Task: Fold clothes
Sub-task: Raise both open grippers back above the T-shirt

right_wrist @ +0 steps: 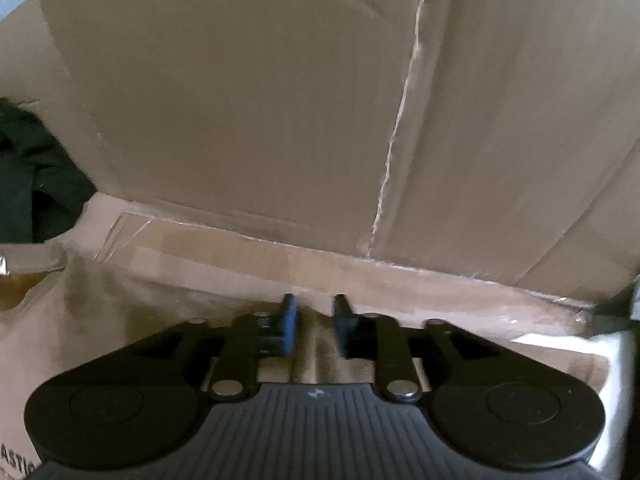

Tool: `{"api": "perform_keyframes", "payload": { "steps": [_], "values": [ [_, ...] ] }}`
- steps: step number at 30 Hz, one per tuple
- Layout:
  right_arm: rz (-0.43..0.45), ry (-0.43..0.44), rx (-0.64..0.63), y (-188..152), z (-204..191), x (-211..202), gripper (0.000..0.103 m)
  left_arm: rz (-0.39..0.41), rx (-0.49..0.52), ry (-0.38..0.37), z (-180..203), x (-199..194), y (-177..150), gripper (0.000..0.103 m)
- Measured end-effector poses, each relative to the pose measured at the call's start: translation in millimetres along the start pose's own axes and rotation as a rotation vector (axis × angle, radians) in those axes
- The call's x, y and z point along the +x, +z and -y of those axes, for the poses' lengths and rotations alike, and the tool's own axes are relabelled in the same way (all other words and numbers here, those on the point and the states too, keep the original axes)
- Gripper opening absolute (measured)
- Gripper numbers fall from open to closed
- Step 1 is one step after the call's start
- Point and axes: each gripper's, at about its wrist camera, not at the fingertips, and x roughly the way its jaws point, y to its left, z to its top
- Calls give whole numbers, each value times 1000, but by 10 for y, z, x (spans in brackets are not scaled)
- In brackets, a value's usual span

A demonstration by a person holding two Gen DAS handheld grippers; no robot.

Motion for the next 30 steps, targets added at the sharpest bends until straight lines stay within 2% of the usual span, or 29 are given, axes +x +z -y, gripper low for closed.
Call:
{"api": "perform_keyframes", "payload": {
  "steps": [5, 12, 16, 19, 22, 30],
  "values": [
    [14, 3, -25, -54, -49, -190, 40, -12, -62, 23, -276, -263, -102, 43],
    [41, 31, -32, -148, -157, -588, 42, -32, -91, 39, -436, -641, -312, 46],
    [62, 54, -57, -262, -209, -887, 44, -66, -146, 24, -507, -842, -545, 47],
    [76, 62, -82, -365, -254, -1091, 49, -80, -191, 8, -523, -982, -733, 47],
    [88, 71, -94, -431, -249, -1257, 50, -77, -275, -14, -532, -1168, -950, 47],
    [134, 116, -130, -624, -303, -1764, 51, -89, -404, -74, -486, -1488, -1222, 45]
  ]
}}
